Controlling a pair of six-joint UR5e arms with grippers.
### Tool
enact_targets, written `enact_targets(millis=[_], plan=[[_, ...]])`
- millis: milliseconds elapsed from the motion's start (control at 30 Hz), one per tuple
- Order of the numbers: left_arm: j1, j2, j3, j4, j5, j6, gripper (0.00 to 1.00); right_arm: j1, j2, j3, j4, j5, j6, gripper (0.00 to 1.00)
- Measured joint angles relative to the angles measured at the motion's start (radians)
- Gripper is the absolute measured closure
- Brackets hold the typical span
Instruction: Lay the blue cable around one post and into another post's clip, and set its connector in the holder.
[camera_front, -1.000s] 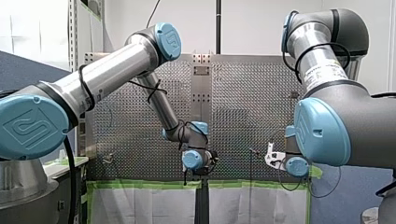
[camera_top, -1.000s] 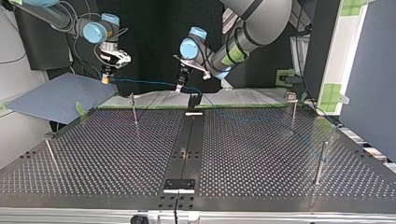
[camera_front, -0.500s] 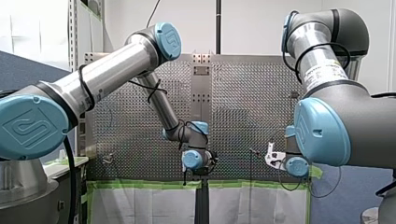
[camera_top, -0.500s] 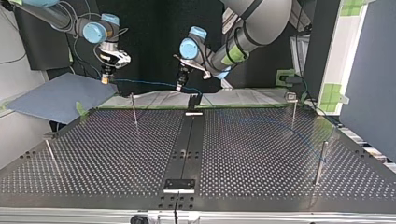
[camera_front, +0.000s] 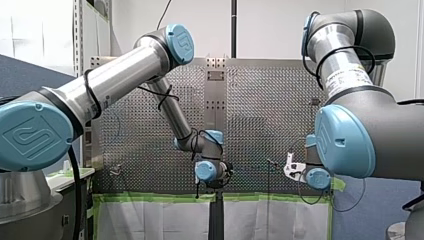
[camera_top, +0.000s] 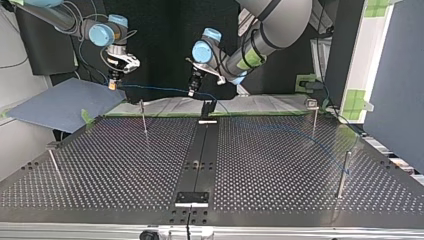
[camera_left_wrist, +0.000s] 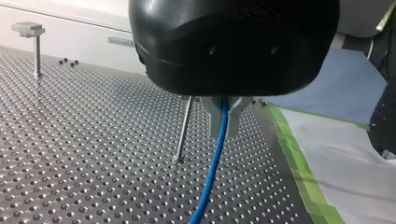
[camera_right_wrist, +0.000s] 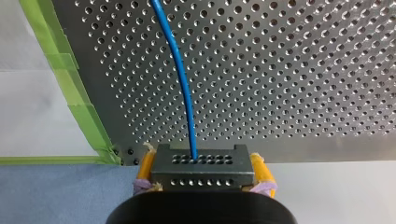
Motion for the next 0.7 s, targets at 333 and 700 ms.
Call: enact_targets(millis=[333,700], plan=[[-0.016,-0.001,0.000,0.012,0.003,0.014,0.99,-0.004,0.000,0.000,0.001,0.011,0.000,1.00],[-0.080,-0.013,0.008,0.098,0.024,-0.051,0.99,-0.028,0.000,0.000,0.002,0.017,0.000,1.00]])
